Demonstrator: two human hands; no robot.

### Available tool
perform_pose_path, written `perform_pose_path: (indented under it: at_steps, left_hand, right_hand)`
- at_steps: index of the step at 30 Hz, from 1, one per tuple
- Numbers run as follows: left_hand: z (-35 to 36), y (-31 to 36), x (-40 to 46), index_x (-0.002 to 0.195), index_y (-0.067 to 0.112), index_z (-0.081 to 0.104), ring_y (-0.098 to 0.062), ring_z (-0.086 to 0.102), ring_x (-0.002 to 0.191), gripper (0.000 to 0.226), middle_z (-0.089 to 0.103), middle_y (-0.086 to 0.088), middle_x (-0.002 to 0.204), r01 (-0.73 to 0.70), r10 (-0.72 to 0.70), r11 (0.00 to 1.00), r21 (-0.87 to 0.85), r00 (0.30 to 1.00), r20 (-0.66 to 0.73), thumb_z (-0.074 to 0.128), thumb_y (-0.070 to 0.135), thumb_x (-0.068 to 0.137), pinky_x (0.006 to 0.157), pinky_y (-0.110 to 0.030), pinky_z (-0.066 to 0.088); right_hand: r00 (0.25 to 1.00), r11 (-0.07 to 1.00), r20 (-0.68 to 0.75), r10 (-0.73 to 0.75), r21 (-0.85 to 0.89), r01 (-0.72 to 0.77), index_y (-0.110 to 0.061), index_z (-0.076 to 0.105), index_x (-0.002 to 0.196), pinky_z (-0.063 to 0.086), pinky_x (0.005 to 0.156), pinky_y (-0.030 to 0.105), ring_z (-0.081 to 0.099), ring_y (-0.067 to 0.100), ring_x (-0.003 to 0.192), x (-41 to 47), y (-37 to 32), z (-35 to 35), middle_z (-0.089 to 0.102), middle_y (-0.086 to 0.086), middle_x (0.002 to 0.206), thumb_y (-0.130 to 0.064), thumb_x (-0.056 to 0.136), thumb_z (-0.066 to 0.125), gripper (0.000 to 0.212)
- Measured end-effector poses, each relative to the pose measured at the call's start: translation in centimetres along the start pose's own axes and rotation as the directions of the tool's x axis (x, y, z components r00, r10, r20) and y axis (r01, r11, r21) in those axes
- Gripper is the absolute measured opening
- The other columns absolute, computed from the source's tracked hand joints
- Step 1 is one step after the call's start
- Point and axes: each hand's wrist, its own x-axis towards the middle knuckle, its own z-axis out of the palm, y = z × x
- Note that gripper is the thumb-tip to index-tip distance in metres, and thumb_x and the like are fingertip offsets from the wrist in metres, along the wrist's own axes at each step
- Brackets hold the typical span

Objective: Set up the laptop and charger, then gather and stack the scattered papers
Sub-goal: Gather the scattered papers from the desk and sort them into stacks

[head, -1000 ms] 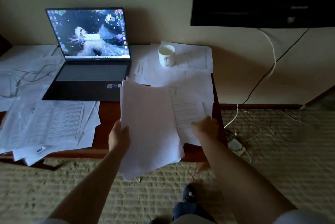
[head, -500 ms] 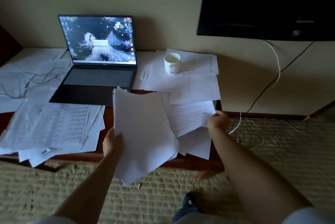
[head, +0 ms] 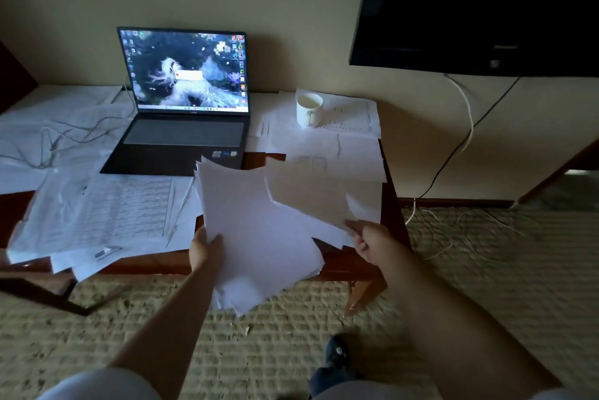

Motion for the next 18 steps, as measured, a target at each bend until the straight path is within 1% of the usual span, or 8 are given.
perform_pose_path:
  at_steps: [2,4,6,7,10,14,16,18]
  left_hand:
    - [-0.2,-0.2,-0.7,0.116,0.004,0.058,-0.03,0.053,0.078,0.029,0.06,-0.016,0.094,0.031,-0.029,0.998,-0.062,0.999,0.023,0.05,0.006,0.088,0.065,-0.031,0.038]
    - [-0.6,-0.4,-1.2,0.105,0.004,0.059,-0.037,0.055,0.076,0.025,0.062,-0.024,0.095,0.068,-0.065,0.986,-0.15,0.998,0.028,0.051,0.01,0.083,0.065,-0.038,0.044]
    - [-1.3,-0.2,-1.7,0.102,0.006,0.06,-0.026,0.053,0.069,0.021,0.063,-0.02,0.093,0.081,-0.077,0.983,-0.163,0.997,0.028,0.049,0.008,0.084,0.063,-0.032,0.042]
    - [-1.6,-0.2,-1.8,0.103,0.007,0.061,-0.022,0.052,0.069,0.021,0.064,-0.016,0.093,0.074,-0.069,0.982,-0.173,0.997,0.035,0.048,0.007,0.086,0.063,-0.03,0.042]
    - [-2.3,0.4,-2.4,0.107,0.009,0.06,-0.023,0.055,0.081,0.022,0.064,-0.011,0.098,0.063,-0.052,0.964,-0.259,0.997,0.049,0.049,0.008,0.089,0.072,-0.032,0.042]
    - [-1.6,1.8,-2.7,0.108,0.014,0.056,-0.027,0.057,0.094,0.018,0.062,-0.007,0.101,0.07,-0.032,0.92,-0.387,0.994,0.102,0.054,0.011,0.091,0.084,-0.035,0.044]
    - [-0.8,2.4,-2.3,0.113,0.011,0.057,-0.027,0.06,0.096,0.023,0.064,-0.008,0.103,0.068,-0.018,0.916,-0.395,0.992,0.128,0.057,0.012,0.089,0.086,-0.038,0.048]
    - [0.1,2.6,-2.1,0.112,0.011,0.059,-0.027,0.063,0.091,0.023,0.067,-0.007,0.099,0.093,-0.023,0.927,-0.363,0.981,0.192,0.06,0.014,0.089,0.081,-0.038,0.052]
  right_hand:
    - [0.994,0.998,0.095,-0.061,0.008,0.06,-0.004,0.064,0.103,0.035,0.037,0.017,0.049,0.01,0.043,-1.2,1.5,0.9,0.059,0.006,0.074,-0.004,0.083,0.069,0.02]
    - [0.971,0.972,0.088,-0.221,-0.064,0.227,0.0,0.064,0.112,0.052,0.062,0.028,0.065,0.024,0.076,-1.9,2.6,1.7,0.067,0.013,0.094,-0.002,0.08,0.071,0.033]
    - [0.909,0.882,0.096,-0.405,-0.219,0.416,0.001,0.063,0.118,0.052,0.077,0.034,0.065,0.031,0.096,-2.6,3.0,2.0,0.067,0.016,0.105,-0.004,0.08,0.071,0.04]
    - [0.877,0.835,0.117,-0.466,-0.27,0.479,-0.001,0.063,0.12,0.052,0.078,0.034,0.065,0.031,0.098,-3.1,3.0,2.0,0.067,0.014,0.106,-0.006,0.081,0.07,0.04]
    - [0.803,0.747,0.162,-0.573,-0.299,0.594,-0.008,0.064,0.118,0.054,0.081,0.039,0.066,0.025,0.094,-4.5,2.4,2.2,0.068,0.003,0.098,-0.007,0.085,0.063,0.033]
    - [0.72,0.665,0.124,-0.682,-0.304,0.682,-0.016,0.062,0.122,0.051,0.075,0.029,0.062,0.017,0.09,-5.5,0.6,2.8,0.064,-0.003,0.099,-0.006,0.09,0.053,0.035]
    - [0.694,0.607,0.144,-0.706,-0.381,0.697,-0.016,0.057,0.129,0.047,0.079,0.028,0.059,0.019,0.1,-5.3,0.0,2.7,0.061,-0.003,0.106,-0.007,0.092,0.049,0.039]
    - [0.701,0.538,0.184,-0.69,-0.517,0.665,-0.017,0.046,0.139,0.044,0.083,0.027,0.055,0.023,0.112,-4.3,-0.2,2.1,0.056,0.001,0.125,-0.008,0.096,0.045,0.044]
